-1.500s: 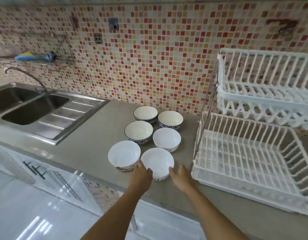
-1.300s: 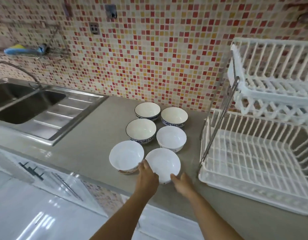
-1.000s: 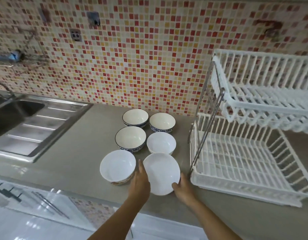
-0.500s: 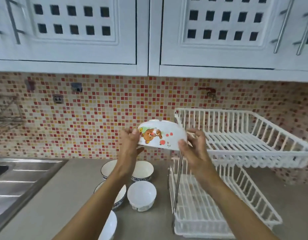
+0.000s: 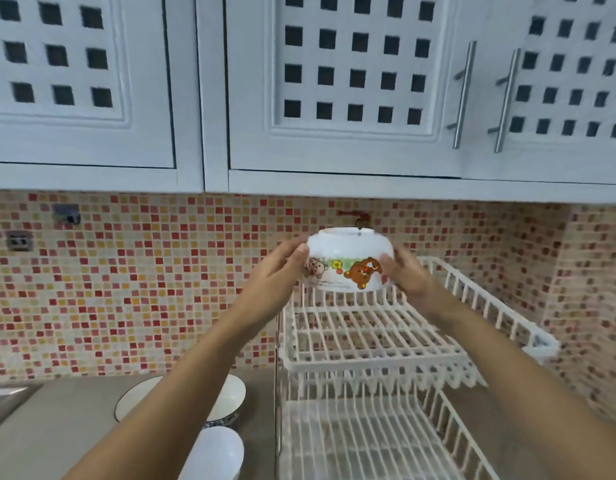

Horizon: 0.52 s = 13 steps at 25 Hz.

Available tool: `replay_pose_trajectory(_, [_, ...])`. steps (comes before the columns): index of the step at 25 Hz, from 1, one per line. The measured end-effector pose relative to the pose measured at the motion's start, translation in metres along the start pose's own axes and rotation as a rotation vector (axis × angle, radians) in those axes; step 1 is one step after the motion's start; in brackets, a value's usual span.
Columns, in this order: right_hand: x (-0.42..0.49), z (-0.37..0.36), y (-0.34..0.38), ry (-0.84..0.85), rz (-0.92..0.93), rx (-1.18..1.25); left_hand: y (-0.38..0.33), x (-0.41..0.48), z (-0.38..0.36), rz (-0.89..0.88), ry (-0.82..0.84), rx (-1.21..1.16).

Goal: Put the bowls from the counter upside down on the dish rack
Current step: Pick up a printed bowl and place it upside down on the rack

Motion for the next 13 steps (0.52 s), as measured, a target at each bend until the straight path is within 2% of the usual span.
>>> replay_pose_trajectory(4, [0.027,0.025,-0.041,0.069,-0.064,-0.236,0.016,0.044,-0.031,0.152,0.078,0.043])
replay_pose_trajectory(8, [0.051,0.031,-0.082,0.303,-0.181,-0.386,0.036,0.072,-0.051,0.317,0.094,0.200])
replay_pose_trajectory(11, [0.059,0.021,-0.105,0.449,-0.204,-0.395,0.045,0.079,-0.054,0.413,0.098,0.321])
replay_pose_trajectory(13, [0.060,0.014,-0.111,0.536,-0.182,-0.393,0.050,0.083,-0.051,0.461,0.109,0.310])
Point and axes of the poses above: each hand's wrist, its own x-axis towards the middle knuckle, its own z-axis out of the back of the hand, y = z × x, the point moved 2 cm from there along x, towards the middle knuckle, and after that the axes turned 12 degrees about z, right-handed, at the moved point
